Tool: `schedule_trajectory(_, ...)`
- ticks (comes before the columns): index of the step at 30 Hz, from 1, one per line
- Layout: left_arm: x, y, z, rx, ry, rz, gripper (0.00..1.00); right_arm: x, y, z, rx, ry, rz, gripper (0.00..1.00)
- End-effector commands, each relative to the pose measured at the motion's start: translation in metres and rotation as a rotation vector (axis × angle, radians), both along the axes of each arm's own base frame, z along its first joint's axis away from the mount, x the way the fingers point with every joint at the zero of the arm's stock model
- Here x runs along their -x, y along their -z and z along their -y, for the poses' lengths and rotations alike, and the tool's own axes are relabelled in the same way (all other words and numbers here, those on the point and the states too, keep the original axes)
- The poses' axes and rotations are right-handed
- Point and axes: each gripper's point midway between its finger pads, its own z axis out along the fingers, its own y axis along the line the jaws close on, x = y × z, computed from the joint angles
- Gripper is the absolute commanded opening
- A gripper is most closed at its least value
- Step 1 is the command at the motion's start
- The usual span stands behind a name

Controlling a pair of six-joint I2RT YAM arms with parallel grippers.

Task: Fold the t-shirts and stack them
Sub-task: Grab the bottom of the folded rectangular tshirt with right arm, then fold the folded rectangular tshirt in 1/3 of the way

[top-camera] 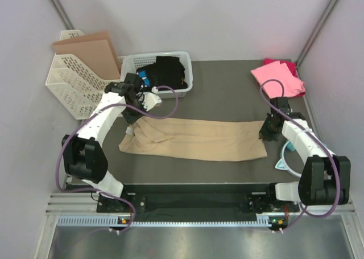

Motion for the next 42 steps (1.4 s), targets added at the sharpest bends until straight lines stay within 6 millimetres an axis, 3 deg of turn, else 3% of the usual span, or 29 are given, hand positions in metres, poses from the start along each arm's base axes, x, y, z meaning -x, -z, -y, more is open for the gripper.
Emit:
schedule_trajectory(1, 0.005, -0.021, -0.007, -0.025, 0.024, 0.069, 0.22, -0.005, -0.02, 0.03, 0.088, 0.061, 0.02, 0.0)
schedule_trajectory(5, 0.01, -0.025, -0.013, -0.042, 0.031, 0.086, 0.22, -0.013, -0.026, 0.015, 0.043, 0.019, 0.04, 0.0)
schedule_trajectory(10, 0.012, -0.025, -0.018, -0.051, 0.026, 0.099, 0.22, -0.022, -0.046, -0.04, 0.055, -0.129, 0.065, 0.0)
schedule_trajectory(11, 0.012, -0.025, -0.018, -0.047, 0.023, 0.097, 0.22, -0.02, -0.048, -0.061, 0.045, -0.175, 0.071, 0.0)
schedule_trajectory(14, 0.013, -0.025, -0.018, -0.045, 0.02, 0.095, 0.22, -0.02, -0.055, -0.096, 0.037, -0.24, 0.081, 0.0)
schedule_trajectory(16, 0.013, -0.026, -0.018, -0.046, 0.018, 0.099, 0.21, -0.023, -0.056, -0.111, 0.031, -0.263, 0.081, 0.0)
schedule_trajectory(27, 0.015, -0.024, -0.027, -0.064, 0.016, 0.099, 0.22, -0.023, -0.036, -0.201, 0.024, -0.418, 0.041, 0.0)
schedule_trajectory(29, 0.015, -0.022, -0.028, -0.061, 0.012, 0.101, 0.22, -0.028, -0.042, -0.217, 0.024, -0.441, 0.058, 0.0)
schedule_trajectory(36, 0.02, -0.017, -0.035, -0.062, 0.008, 0.093, 0.22, -0.044, -0.035, -0.255, 0.028, -0.492, 0.046, 0.0)
schedule_trajectory(42, 0.019, -0.019, -0.04, -0.057, 0.0, 0.097, 0.22, -0.041, -0.018, -0.283, 0.032, -0.549, 0.011, 0.0)
